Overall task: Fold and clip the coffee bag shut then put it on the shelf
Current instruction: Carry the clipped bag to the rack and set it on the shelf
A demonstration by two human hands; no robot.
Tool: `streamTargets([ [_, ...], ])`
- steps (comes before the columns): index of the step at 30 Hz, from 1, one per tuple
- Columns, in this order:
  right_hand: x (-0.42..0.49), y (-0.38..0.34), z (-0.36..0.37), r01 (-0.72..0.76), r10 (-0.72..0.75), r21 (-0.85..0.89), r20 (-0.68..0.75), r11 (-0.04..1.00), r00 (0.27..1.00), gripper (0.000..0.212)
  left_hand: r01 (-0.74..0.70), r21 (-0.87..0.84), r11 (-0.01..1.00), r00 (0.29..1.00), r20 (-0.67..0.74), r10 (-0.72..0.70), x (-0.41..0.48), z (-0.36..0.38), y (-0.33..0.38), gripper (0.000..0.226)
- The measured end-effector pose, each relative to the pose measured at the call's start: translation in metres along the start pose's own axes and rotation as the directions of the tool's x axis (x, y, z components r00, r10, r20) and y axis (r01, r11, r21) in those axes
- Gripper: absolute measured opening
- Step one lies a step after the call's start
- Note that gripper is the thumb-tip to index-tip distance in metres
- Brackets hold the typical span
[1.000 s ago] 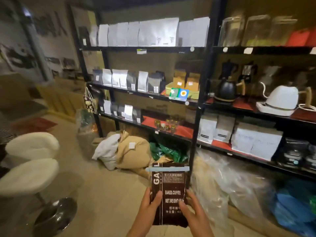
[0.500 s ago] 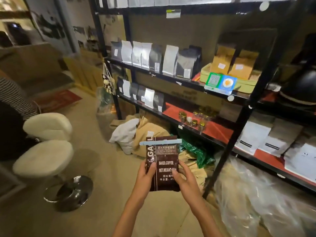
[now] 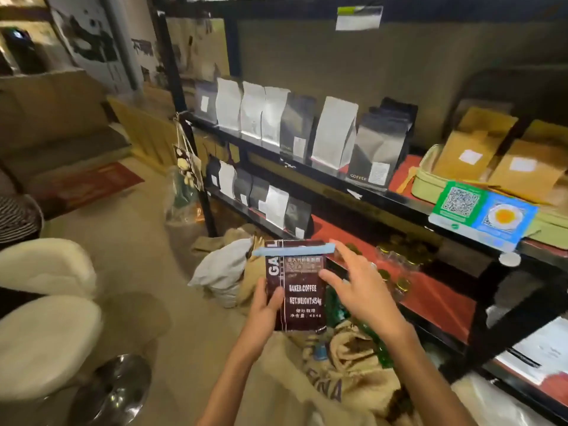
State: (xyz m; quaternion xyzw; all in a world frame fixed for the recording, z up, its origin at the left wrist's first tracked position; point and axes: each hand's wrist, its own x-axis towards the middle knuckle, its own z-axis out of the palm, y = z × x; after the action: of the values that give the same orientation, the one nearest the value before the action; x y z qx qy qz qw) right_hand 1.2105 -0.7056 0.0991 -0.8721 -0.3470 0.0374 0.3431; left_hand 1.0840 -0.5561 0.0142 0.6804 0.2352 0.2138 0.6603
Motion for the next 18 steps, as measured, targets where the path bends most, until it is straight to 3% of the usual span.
streamTargets([
  [4,0.082,0.021,0.015,0.033,-0.032,-0.021,0.02,0.999,0.999,0.073,-0.039,0.215,0.976,0.999,0.014,0.036,0.082,-0.008,-0.02,0.037],
  [7,0.145,0.041,0.032,0.104,-0.095,-0.074,0.112,0.992,0.989,0.054,-0.016,0.294,0.956,0.992,0.128,-0.023,0.151,0.001,-0.03,0.04],
  [9,0.178,0.049,0.044,0.15,-0.123,-0.123,0.2,0.981,0.972,0.041,-0.077,0.4,0.913,0.981,0.191,-0.001,0.184,0.007,-0.029,0.043],
  [12,0.238,0.068,0.058,0.089,-0.06,-0.158,0.183,0.983,0.981,0.035,-0.125,0.521,0.844,0.963,0.269,-0.023,0.256,0.016,-0.031,0.043],
  [13,0.25,0.075,0.064,0.046,-0.019,-0.164,0.165,0.985,0.986,0.034,-0.082,0.528,0.845,0.96,0.27,-0.075,0.275,0.019,-0.033,0.047],
  [15,0.269,0.094,0.075,-0.051,0.076,-0.195,0.124,0.979,0.989,0.03,-0.119,0.69,0.714,0.958,0.269,-0.101,0.318,0.023,-0.038,0.062],
  [18,0.296,0.117,0.096,-0.16,0.186,-0.281,0.066,0.946,0.98,0.031,-0.31,0.787,0.534,0.924,0.38,-0.024,0.389,0.02,-0.042,0.067],
])
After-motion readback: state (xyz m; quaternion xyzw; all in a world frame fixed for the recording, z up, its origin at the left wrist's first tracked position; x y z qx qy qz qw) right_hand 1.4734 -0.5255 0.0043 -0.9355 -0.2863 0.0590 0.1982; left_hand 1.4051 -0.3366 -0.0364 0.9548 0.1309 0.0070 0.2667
